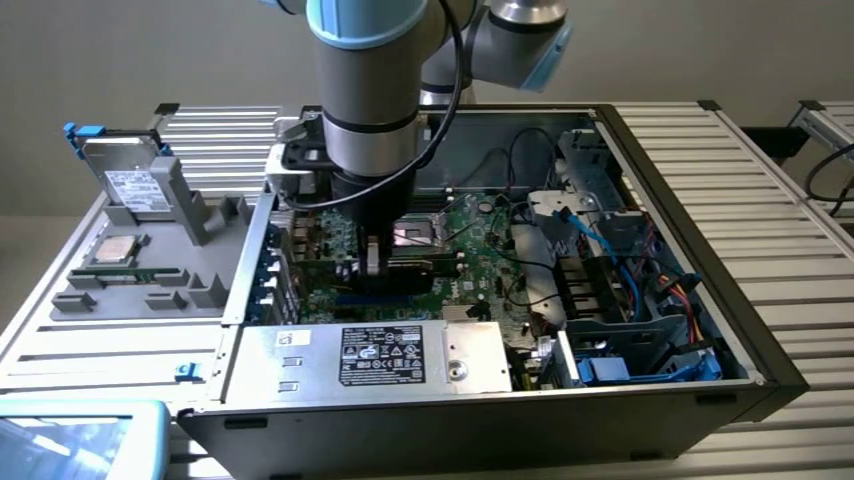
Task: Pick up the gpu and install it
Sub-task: 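Insert the gpu into the slot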
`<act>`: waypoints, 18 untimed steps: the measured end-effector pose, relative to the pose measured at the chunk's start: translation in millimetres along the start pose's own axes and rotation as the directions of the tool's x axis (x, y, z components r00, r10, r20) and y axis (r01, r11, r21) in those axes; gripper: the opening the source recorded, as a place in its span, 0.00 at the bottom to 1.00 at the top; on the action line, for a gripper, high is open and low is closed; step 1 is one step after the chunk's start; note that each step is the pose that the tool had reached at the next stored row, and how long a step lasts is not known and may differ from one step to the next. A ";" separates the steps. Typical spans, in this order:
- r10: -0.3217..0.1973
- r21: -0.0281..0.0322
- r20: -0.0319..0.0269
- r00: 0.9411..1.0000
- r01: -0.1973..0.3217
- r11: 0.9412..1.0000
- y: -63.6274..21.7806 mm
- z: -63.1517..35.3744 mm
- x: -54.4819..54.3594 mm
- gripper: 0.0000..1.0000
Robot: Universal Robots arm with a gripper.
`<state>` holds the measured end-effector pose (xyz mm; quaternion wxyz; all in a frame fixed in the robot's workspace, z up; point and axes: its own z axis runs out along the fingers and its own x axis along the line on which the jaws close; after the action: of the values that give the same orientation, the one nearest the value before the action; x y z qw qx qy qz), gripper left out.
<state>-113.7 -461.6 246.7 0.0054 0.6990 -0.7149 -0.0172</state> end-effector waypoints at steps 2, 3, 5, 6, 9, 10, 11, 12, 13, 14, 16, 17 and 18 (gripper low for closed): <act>0.000 0.000 0.000 1.000 0.000 1.000 0.5 1.0 -0.3 0.28; 0.000 0.001 0.000 1.000 0.000 1.000 1.0 1.4 -0.4 0.28; 0.000 0.001 0.000 1.000 0.000 1.000 1.9 1.8 -0.4 0.28; 0.000 0.001 0.000 1.000 0.000 1.000 1.9 1.8 -0.5 0.28; 0.000 0.001 0.000 1.000 0.000 1.000 1.9 2.0 -0.5 0.28; 0.000 0.001 0.000 1.000 0.000 1.000 1.9 2.0 -0.5 0.28; 0.000 0.001 0.000 1.000 0.000 1.000 1.9 2.0 -0.5 0.28; 0.000 0.001 0.000 1.000 0.000 1.000 2.0 2.0 -0.5 0.28; 0.000 0.001 0.000 1.000 0.000 1.000 2.1 2.0 -0.5 0.28; 0.000 0.000 0.000 1.000 0.000 1.000 2.1 2.0 -0.5 0.28; 0.000 0.000 0.000 1.000 0.000 1.000 2.1 2.0 -0.5 0.28; 0.000 0.000 0.000 1.000 0.000 1.000 2.1 2.1 -0.5 0.28; 0.000 0.000 0.000 1.000 0.000 1.000 2.1 2.3 -0.5 0.28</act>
<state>-115.8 -461.1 244.5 0.0053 0.6990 -0.7149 -0.0171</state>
